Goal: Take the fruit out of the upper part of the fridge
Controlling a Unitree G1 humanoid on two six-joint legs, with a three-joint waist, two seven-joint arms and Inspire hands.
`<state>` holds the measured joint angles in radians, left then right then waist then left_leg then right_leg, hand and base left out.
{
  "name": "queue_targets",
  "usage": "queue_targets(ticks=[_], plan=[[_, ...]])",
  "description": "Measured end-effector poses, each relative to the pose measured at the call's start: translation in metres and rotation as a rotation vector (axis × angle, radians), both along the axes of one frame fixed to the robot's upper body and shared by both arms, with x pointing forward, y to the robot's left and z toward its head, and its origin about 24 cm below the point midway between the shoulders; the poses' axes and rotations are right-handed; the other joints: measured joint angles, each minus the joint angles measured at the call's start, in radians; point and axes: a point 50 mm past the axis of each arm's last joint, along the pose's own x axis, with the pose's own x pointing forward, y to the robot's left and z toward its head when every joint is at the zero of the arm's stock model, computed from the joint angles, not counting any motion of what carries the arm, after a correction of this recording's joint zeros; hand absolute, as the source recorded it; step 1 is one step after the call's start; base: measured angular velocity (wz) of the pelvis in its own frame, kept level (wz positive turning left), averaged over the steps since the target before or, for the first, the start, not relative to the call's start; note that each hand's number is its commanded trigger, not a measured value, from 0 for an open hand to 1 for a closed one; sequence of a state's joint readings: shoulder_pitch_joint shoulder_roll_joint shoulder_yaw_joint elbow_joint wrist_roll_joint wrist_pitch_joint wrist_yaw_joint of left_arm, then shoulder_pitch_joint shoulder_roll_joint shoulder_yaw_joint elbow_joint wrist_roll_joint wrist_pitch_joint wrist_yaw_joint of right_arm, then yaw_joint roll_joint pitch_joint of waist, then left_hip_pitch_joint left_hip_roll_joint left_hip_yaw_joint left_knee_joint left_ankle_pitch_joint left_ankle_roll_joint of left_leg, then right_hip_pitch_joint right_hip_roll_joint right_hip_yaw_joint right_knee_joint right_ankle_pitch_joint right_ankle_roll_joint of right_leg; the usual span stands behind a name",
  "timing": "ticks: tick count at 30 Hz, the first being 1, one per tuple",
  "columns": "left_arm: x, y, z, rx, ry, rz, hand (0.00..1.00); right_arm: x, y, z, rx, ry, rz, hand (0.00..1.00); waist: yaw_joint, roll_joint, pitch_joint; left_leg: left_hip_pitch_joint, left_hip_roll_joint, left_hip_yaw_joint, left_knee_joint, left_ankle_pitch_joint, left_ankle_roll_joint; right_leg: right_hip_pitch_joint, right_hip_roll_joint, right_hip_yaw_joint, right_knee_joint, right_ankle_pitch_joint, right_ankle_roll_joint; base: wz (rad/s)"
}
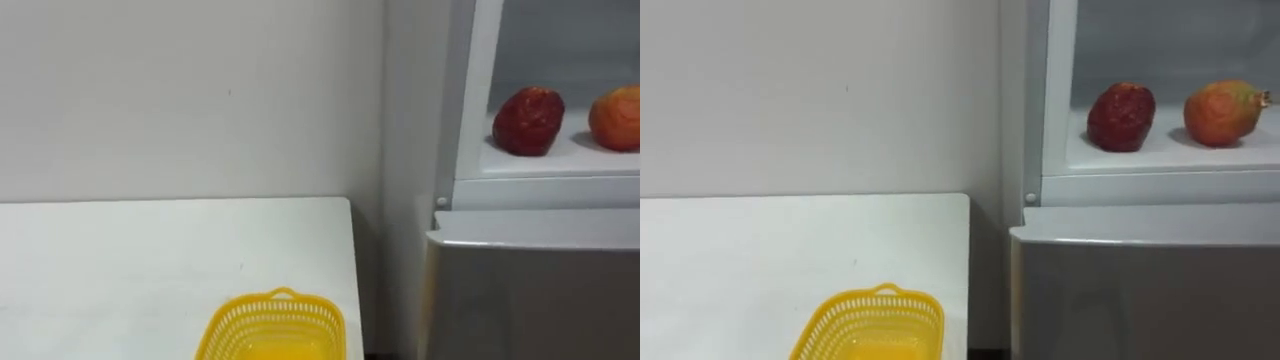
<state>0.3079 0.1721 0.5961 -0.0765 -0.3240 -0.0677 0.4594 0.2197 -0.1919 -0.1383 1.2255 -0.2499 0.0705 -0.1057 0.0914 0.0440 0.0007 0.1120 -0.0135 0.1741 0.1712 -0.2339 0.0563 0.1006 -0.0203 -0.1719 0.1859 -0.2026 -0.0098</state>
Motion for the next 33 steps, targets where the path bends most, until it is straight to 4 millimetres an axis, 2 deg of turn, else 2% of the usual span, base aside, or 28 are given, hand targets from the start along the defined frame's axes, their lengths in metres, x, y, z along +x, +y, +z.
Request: queue_targets(ticks=[1, 3, 4, 6, 7, 9, 11, 14, 17, 20, 22, 28, 33], plan=[[-0.003, 0.0, -0.011, -0.033, 0.036, 0.026, 0.0, 0.001, 0.0, 0.0, 0.001, 0.0, 0.002, 0.0, -0.001, -0.001, 0.0002, 0.001, -0.001, -0.004, 0.0, 0.0, 0.0, 0.002, 0.0, -0.003, 0.0, 0.0, 0.0, 0.15], [-0.014, -0.005, -0.053, -0.155, 0.174, 0.077, 0.0, 0.003, 0.001, 0.0, 0.017, 0.002, 0.005, 0.0, -0.004, -0.006, 0.0003, 0.0, -0.003, -0.02, 0.0, 0.0, 0.0, 0.006, -0.001, -0.013, -0.001, 0.0, 0.0, 0.13], [-0.018, -0.008, -0.064, -0.194, 0.208, 0.081, 0.0, 0.004, 0.001, 0.0, 0.019, 0.003, 0.006, 0.0, -0.004, -0.01, 0.0011, 0.0, -0.003, -0.021, -0.001, 0.0, 0.0, 0.006, -0.003, -0.018, -0.001, 0.0, 0.0, 0.03], [-0.038, -0.024, -0.114, -0.371, 0.382, 0.089, 0.0, 0.004, 0.003, -0.001, 0.029, 0.016, 0.021, 0.0, -0.006, -0.008, -0.0009, 0.004, -0.003, -0.021, -0.003, 0.0, 0.0, 0.01, -0.003, -0.019, -0.001, -0.002, 0.001, 0.0], [-0.044, -0.029, -0.125, -0.406, 0.432, 0.088, 0.0, 0.003, 0.004, -0.001, 0.033, 0.02, 0.025, 0.0, -0.007, -0.008, -0.0006, 0.004, -0.003, -0.02, -0.003, 0.0, 0.0, 0.012, -0.003, -0.019, -0.001, -0.002, 0.001, 0.0], [-0.07, -0.05, -0.162, -0.568, 0.587, 0.081, 0.0, 0.002, 0.006, -0.002, 0.059, 0.032, 0.019, 0.0, -0.014, -0.015, -0.0004, 0.005, -0.002, -0.021, -0.005, -0.001, 0.0, 0.016, -0.002, -0.019, -0.001, -0.002, 0.001, 0.0], [-0.085, -0.062, -0.177, -0.656, 0.663, 0.07, 0.0, 0.002, 0.008, -0.003, 0.073, 0.035, 0.02, 0.0, -0.014, -0.019, -0.0033, 0.004, -0.001, -0.021, -0.005, -0.002, -0.001, 0.016, -0.002, -0.02, -0.002, -0.002, 0.001, 0.0], [-0.101, -0.069, -0.188, -0.708, 0.733, 0.051, 0.0, 0.0, 0.009, -0.003, 0.075, 0.049, 0.02, 0.0, -0.012, -0.03, -0.005, 0.007, 0.001, -0.021, -0.004, -0.003, -0.002, 0.021, -0.001, -0.018, -0.002, -0.002, 0.001, 0.0], [-0.117, -0.076, -0.198, -0.753, 0.834, 0.024, 0.0, 0.001, 0.008, -0.003, 0.071, 0.047, 0.026, 0.0, -0.025, -0.033, -0.0011, 0.02, 0.0, -0.021, -0.003, -0.003, -0.001, 0.034, -0.003, -0.022, 0.0, -0.002, 0.001, 0.0], [-0.126, -0.087, -0.207, -0.775, 0.959, -0.043, 0.0, 0.006, 0.009, -0.004, 0.077, 0.041, 0.037, 0.0, -0.039, -0.023, 0.0001, 0.022, -0.001, -0.02, -0.001, -0.003, 0.0, 0.036, -0.004, -0.019, 0.001, -0.002, 0.001, -0.01], [-0.126, -0.092, -0.21, -0.783, 1.005, -0.104, 0.0, 0.007, 0.012, -0.004, 0.082, 0.04, 0.036, 0.0, -0.043, -0.02, 0.0001, 0.02, -0.001, -0.018, -0.001, -0.003, -0.001, 0.035, -0.004, -0.019, 0.0, -0.003, 0.0, 0.0], [-0.128, -0.101, -0.214, -0.738, 1.159, -0.301, 0.0, 0.006, 0.013, -0.005, 0.084, 0.044, 0.039, 0.0, -0.085, -0.022, -0.0008, 0.019, -0.001, -0.008, -0.001, -0.001, -0.003, 0.023, -0.003, -0.002, 0.002, -0.011, -0.005, -0.06], [-0.11, -0.107, -0.215, -0.689, 1.202, -0.459, 0.0, -0.001, 0.014, -0.005, 0.082, 0.065, 0.045, 0.0, -0.099, -0.024, -0.0025, 0.021, 0.004, 0.028, -0.008, -0.001, -0.004, 0.004, 0.004, 0.038, 0.007, -0.011, -0.005, -0.19]])
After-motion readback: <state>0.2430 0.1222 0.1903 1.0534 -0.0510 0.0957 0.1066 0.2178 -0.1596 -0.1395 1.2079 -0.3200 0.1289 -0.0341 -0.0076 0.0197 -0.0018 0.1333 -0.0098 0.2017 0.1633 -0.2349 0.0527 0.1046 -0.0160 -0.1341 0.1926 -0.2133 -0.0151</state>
